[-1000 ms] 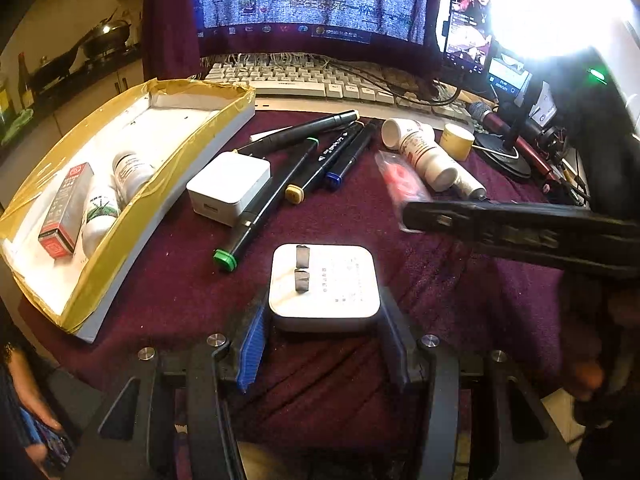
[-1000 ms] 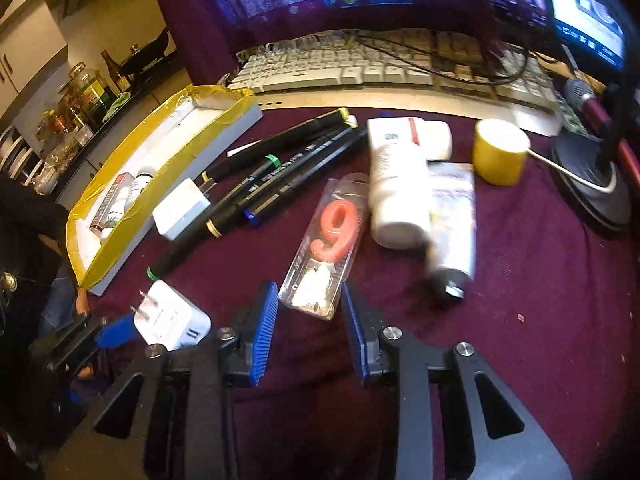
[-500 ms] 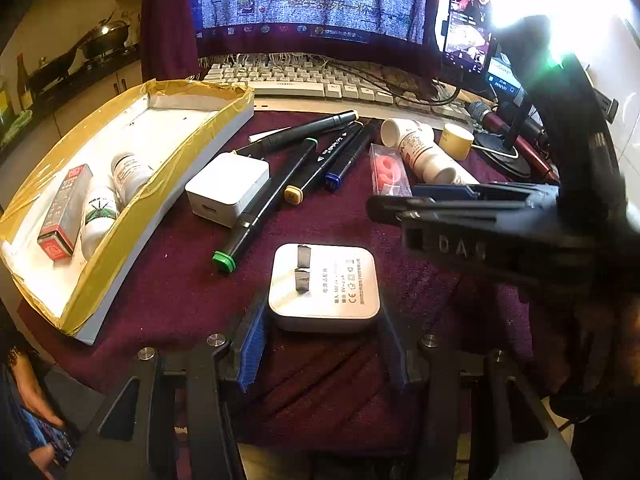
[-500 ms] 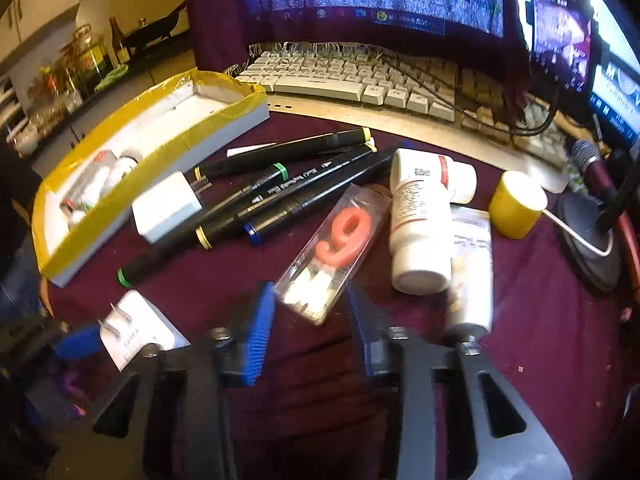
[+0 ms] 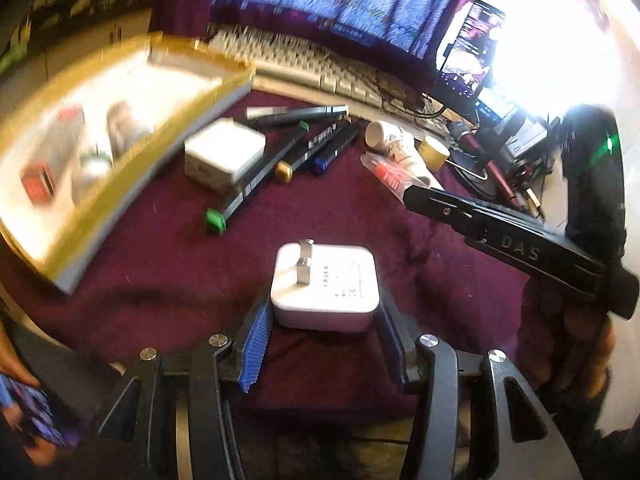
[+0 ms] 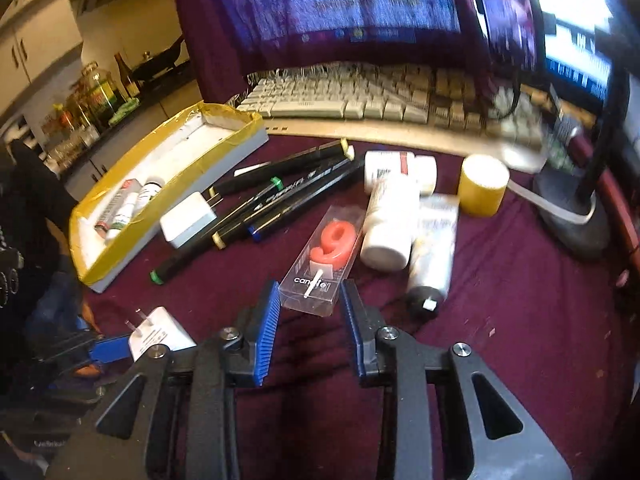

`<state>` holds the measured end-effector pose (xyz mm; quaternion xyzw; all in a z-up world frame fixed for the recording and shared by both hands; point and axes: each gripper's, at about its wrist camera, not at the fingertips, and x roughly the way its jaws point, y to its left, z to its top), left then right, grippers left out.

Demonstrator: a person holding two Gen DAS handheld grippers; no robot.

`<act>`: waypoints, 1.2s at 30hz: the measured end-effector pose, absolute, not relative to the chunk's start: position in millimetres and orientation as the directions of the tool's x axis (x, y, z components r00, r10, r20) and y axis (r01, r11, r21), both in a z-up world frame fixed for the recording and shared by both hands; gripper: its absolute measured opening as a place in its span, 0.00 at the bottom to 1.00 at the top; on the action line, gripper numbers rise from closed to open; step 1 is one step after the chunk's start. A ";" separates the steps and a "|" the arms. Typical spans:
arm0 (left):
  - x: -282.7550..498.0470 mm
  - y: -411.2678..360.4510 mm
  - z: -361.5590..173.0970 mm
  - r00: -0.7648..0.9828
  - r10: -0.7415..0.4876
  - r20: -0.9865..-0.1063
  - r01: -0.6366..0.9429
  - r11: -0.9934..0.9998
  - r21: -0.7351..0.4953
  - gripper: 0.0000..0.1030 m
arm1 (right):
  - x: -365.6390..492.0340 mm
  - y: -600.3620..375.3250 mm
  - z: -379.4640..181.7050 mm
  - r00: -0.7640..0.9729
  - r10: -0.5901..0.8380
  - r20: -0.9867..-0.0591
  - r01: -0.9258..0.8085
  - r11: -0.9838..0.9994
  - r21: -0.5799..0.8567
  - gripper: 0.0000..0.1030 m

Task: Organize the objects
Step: 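Carry the charger and candle package over the tray and open both tools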

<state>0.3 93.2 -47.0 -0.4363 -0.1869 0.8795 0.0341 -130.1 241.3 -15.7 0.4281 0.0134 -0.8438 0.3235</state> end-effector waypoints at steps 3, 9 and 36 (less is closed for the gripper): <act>-2.4 91.5 -43.1 -0.621 0.224 -0.751 0.112 -0.923 -0.368 0.43 | -134.3 240.3 -12.9 -0.408 -0.573 -0.711 0.559 -0.772 0.301 0.27; -2.6 92.2 -30.0 -0.652 0.218 -0.726 0.095 -0.927 -0.363 0.42 | -132.5 247.5 -10.2 -0.423 -0.596 -0.683 0.544 -0.770 0.334 0.27; 6.0 -10.5 20.8 -0.789 0.119 -0.603 0.195 -0.882 -0.429 0.42 | -119.0 188.4 25.8 -0.329 -0.738 -0.588 0.650 -0.629 0.425 0.27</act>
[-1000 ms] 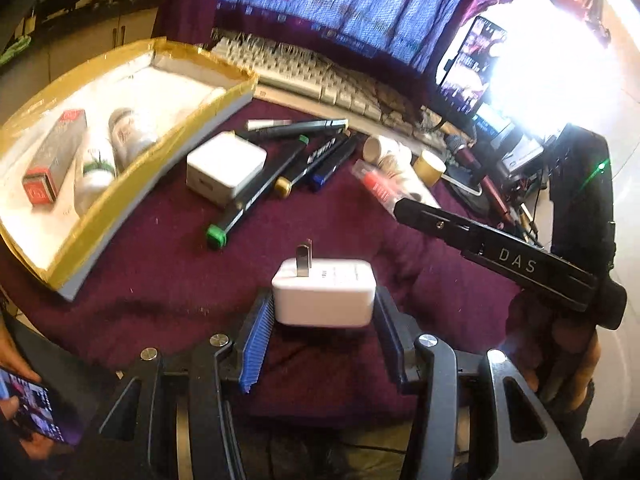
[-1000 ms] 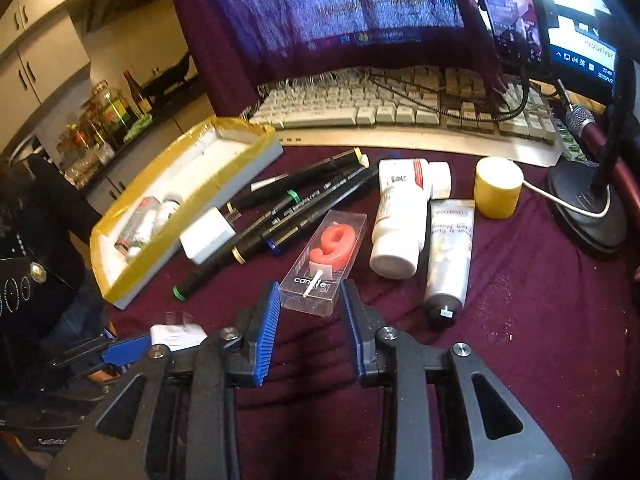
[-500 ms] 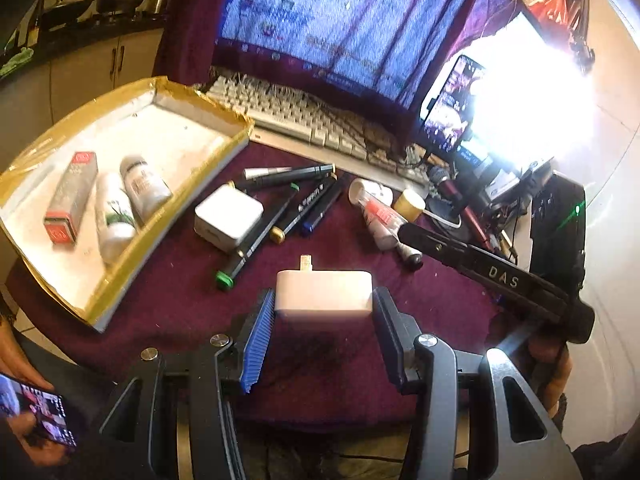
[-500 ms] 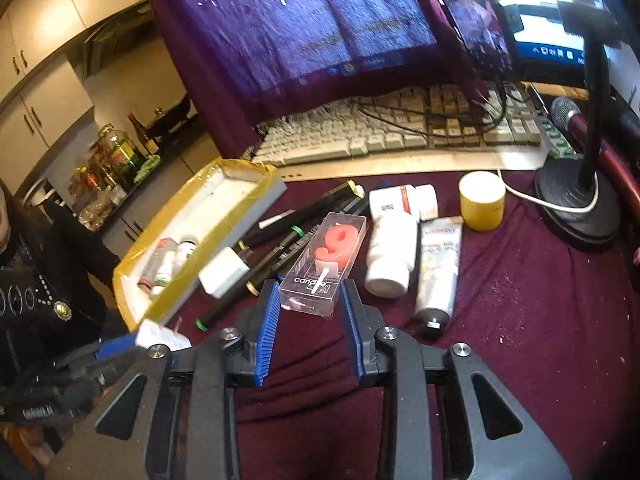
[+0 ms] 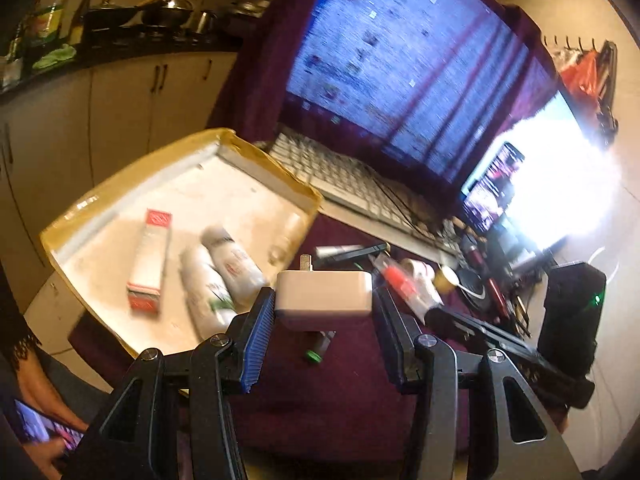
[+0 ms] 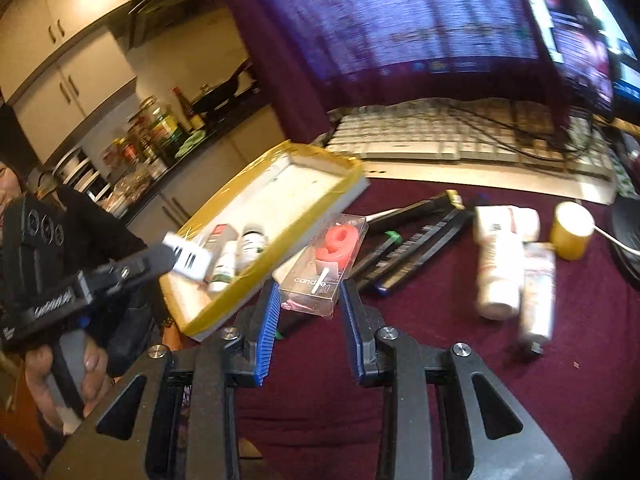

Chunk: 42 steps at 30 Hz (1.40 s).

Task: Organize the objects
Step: 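Carry the charger and candle package over the tray and open both tools, then lift both tools away from the tray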

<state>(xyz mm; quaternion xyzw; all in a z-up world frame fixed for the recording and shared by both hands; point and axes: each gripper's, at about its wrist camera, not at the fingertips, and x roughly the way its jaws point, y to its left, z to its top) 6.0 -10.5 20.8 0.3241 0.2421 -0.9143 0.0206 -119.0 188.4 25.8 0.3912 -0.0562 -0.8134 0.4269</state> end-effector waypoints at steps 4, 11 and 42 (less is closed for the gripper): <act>-10.0 -38.1 20.4 -0.790 0.105 -0.604 0.213 -0.877 -0.431 0.42 | -118.4 162.9 28.6 -0.298 -0.742 -0.600 0.686 -0.604 0.406 0.27; -56.1 -89.3 9.1 -0.749 0.059 -0.659 0.283 -0.872 -0.400 0.42 | -127.4 112.5 30.9 -0.295 -0.719 -0.629 0.712 -0.605 0.356 0.27; -135.0 -117.3 -42.4 -0.546 0.132 -0.827 0.295 -0.894 -0.337 0.64 | -146.0 54.4 1.9 -0.350 -0.659 -0.666 0.709 -0.651 0.272 0.33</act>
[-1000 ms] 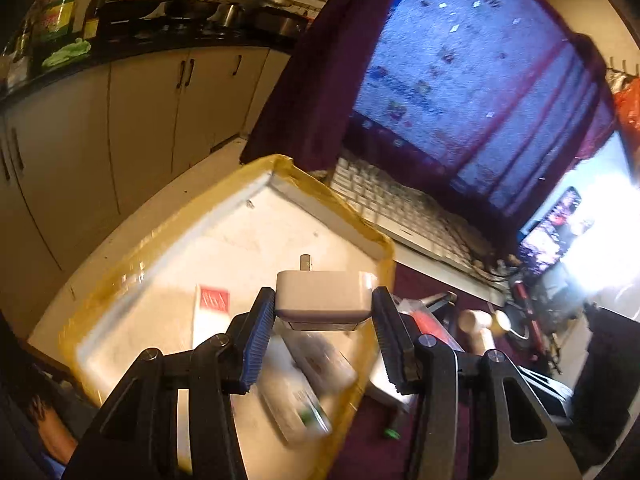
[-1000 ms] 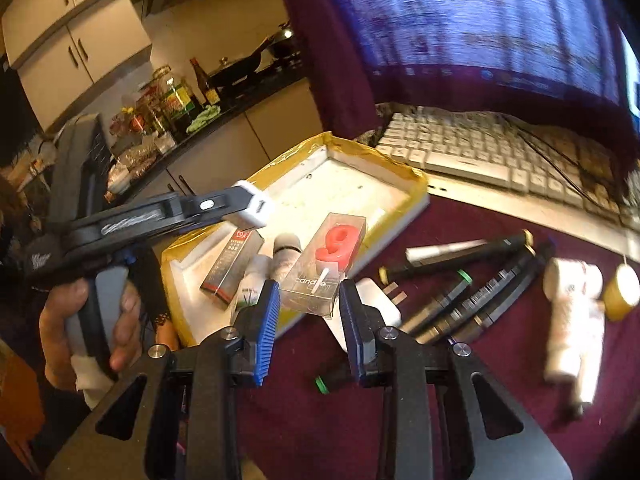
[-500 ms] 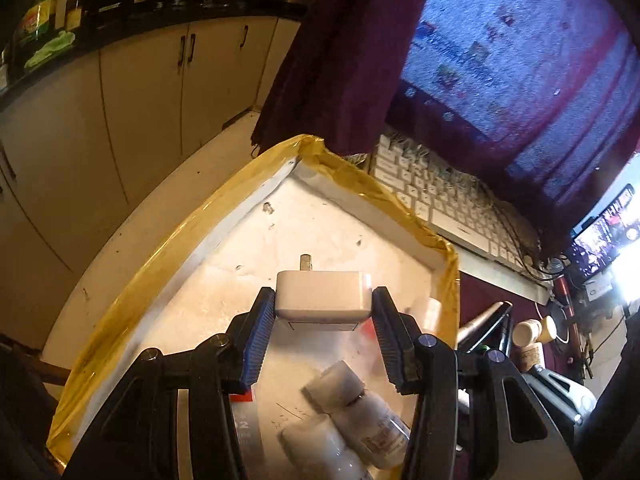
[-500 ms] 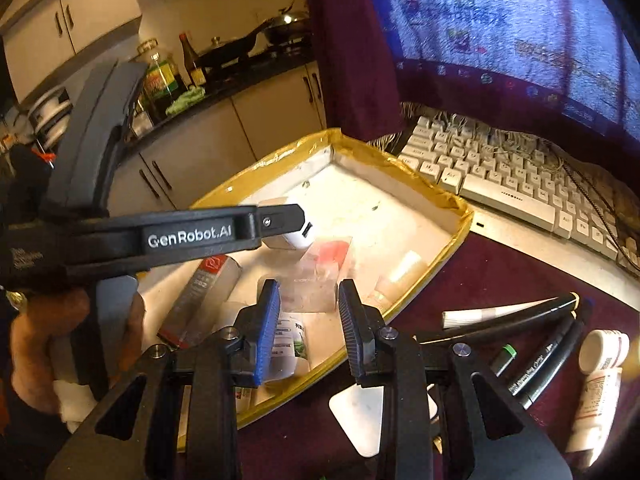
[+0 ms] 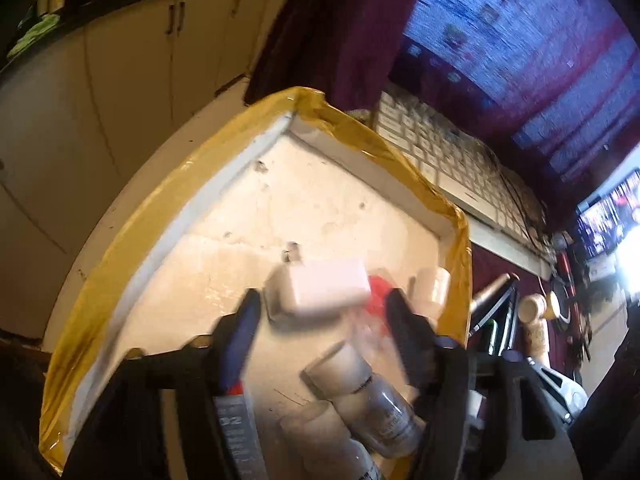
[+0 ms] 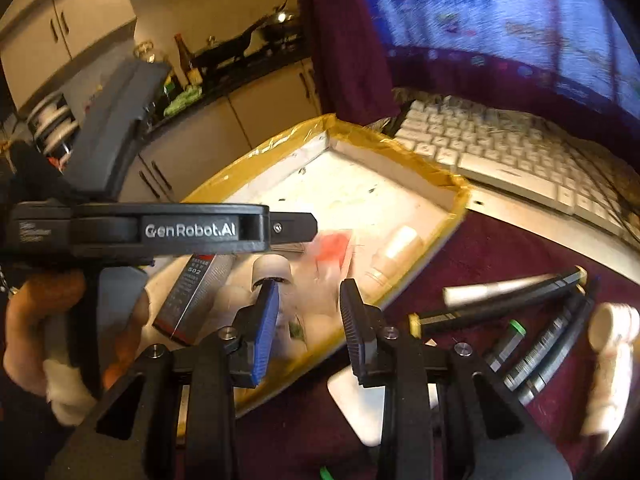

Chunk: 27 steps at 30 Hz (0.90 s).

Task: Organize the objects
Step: 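Lift both tools away from the tray, then grasp the white hand-cream tube with the right tool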

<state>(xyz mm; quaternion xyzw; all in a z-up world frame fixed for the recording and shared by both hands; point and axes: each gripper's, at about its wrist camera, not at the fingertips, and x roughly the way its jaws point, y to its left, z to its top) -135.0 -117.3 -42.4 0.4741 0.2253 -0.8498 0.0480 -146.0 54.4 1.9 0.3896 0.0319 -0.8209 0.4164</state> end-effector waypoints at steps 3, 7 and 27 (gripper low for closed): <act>-130.2 -113.2 -33.8 -0.564 0.119 -0.817 0.280 -0.903 -0.324 0.71 | -133.8 83.1 8.5 -0.352 -0.692 -0.630 0.700 -0.642 0.313 0.41; -95.3 -94.3 3.9 -0.631 -0.026 -0.775 0.330 -0.913 -0.238 0.71 | -122.1 131.4 14.5 -0.320 -0.757 -0.569 0.707 -0.591 0.388 0.45; -36.0 71.6 -1.2 -0.747 0.135 -0.651 0.077 -0.955 -0.287 0.89 | -166.9 287.5 -17.2 -0.530 -0.541 -0.653 0.410 -0.838 0.361 0.49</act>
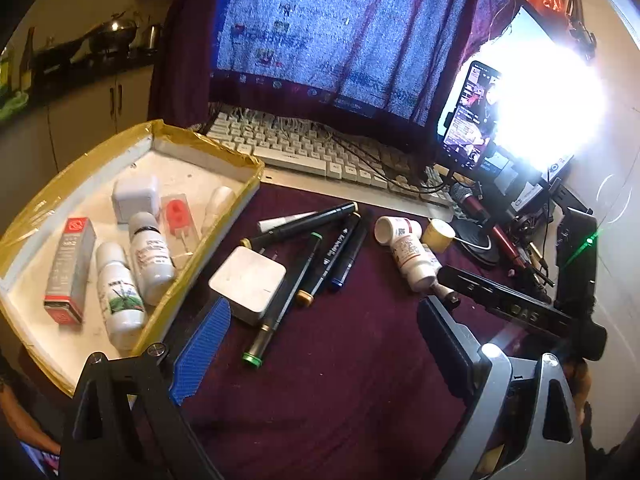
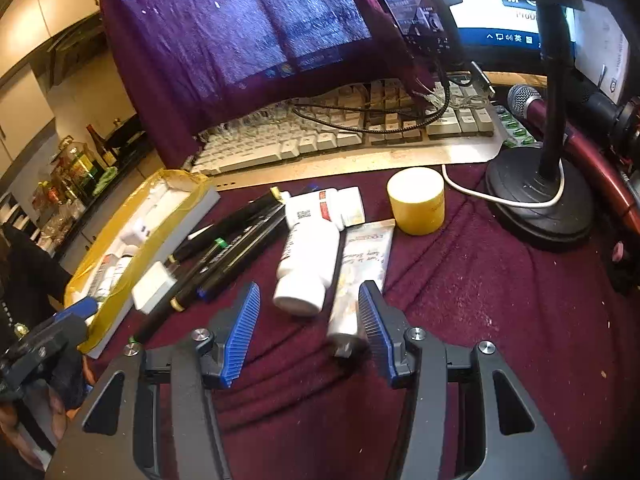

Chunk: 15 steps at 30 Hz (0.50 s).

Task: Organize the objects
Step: 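Grasp the white hand-cream tube with the right tool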

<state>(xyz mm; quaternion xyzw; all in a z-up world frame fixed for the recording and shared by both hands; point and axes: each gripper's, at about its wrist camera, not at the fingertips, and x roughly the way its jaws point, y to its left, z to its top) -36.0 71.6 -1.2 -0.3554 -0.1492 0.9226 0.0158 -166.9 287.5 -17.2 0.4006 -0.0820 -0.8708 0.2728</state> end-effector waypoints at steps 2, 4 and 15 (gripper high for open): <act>-34.1 73.2 -2.9 -0.745 0.129 -0.654 0.084 -0.955 -0.284 0.89 | -172.0 286.1 -19.0 -0.533 -0.502 -0.681 0.387 -0.860 0.331 0.49; -30.6 72.3 -2.6 -0.750 0.127 -0.649 0.094 -0.951 -0.294 0.89 | -174.6 286.9 -21.3 -0.529 -0.469 -0.707 0.375 -0.877 0.301 0.49; -38.1 93.5 -3.1 -0.737 0.158 -0.658 0.055 -0.955 -0.291 0.89 | -180.2 288.6 -26.3 -0.488 -0.452 -0.747 0.393 -0.878 0.275 0.39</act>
